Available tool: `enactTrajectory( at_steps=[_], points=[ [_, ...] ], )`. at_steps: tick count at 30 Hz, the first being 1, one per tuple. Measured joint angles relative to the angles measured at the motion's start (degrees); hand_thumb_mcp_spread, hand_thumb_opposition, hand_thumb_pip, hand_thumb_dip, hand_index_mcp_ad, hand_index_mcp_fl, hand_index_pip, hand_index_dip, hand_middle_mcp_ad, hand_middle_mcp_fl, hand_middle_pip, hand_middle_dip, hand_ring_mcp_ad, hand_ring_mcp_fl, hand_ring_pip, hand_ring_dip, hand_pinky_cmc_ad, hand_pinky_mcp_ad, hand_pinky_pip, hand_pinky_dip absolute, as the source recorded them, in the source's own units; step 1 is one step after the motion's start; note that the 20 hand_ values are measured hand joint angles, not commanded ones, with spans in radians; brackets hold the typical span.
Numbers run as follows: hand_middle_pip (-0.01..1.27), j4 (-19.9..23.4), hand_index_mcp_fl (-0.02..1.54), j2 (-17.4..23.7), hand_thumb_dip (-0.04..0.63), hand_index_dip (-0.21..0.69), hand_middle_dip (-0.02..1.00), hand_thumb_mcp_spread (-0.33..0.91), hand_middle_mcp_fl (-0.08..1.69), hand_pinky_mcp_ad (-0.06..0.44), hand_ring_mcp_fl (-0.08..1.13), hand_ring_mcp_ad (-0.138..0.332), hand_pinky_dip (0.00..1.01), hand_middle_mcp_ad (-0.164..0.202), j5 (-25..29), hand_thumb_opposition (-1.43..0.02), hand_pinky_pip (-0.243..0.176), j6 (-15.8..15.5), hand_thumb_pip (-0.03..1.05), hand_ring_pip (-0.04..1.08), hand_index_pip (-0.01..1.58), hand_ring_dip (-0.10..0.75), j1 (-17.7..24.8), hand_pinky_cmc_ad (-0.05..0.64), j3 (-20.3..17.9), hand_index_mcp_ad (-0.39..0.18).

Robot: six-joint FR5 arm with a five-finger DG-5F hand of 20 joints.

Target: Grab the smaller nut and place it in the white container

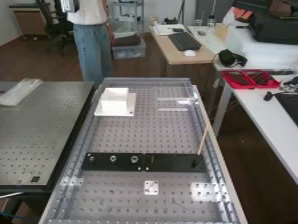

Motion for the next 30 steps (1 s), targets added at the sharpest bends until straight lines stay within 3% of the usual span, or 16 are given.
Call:
enactTrajectory(
  at_steps=[5,8,9,12,16,20,22,30],
  points=[
    [0.01,0.0,-0.01,0.0,0.007,0.016,0.03,-0.01,0.02,-0.028,0.02,-0.028,0.02,-0.033,0.1,-0.02,-0.01,0.0,0.02,0.01,0.01,0.012,0.0,-0.038,0.0,-0.044],
    [0.05,0.0,-0.01,0.0,0.017,0.016,0.03,0.12,0.02,-0.012,0.02,-0.017,0.1,-0.03,0.1,-0.25,-0.01,0.0,0.28,0.02,0.01,0.009,0.0,-0.038,0.0,-0.031],
    [0.07,0.0,-0.01,0.0,0.017,0.016,0.03,0.14,0.01,0.005,0.02,-0.017,0.14,-0.03,0.1,-0.34,-0.01,0.0,0.31,0.04,0.02,0.009,0.0,-0.023,0.0,-0.035],
    [0.09,0.0,-0.01,0.0,0.012,0.016,0.02,0.14,0.01,0.052,0.02,0.024,0.23,-0.028,0.1,-0.49,-0.012,0.1,0.31,0.07,0.04,0.005,0.0,0.044,-0.1,-0.03],
    [0.11,0.1,-0.01,0.0,0.016,0.019,0.03,0.14,0.01,0.119,0.02,0.091,0.32,-0.019,0.1,-0.59,-0.026,0.1,0.32,0.09,0.06,-0.012,0.0,0.147,-0.1,-0.021],
    [0.11,0.2,-0.01,0.1,0.016,0.019,0.02,0.14,0.01,0.127,0.01,0.11,0.34,-0.017,0.2,-0.62,-0.045,0.0,0.35,0.08,0.05,-0.016,0.0,0.164,-0.2,-0.017],
    [0.14,0.3,0.0,0.1,0.014,0.016,0.02,0.14,0.01,0.14,0.02,0.122,0.35,0.002,0.2,-0.65,-0.061,0.0,0.35,0.09,0.06,-0.016,0.0,0.183,-0.2,0.0],
    [0.14,0.3,0.01,0.1,0.014,0.019,0.02,0.14,0.01,0.164,0.02,0.138,0.37,0.016,0.2,-0.67,-0.063,0.0,0.36,0.09,0.07,-0.016,0.0,0.213,-0.1,0.012]
  ],
)
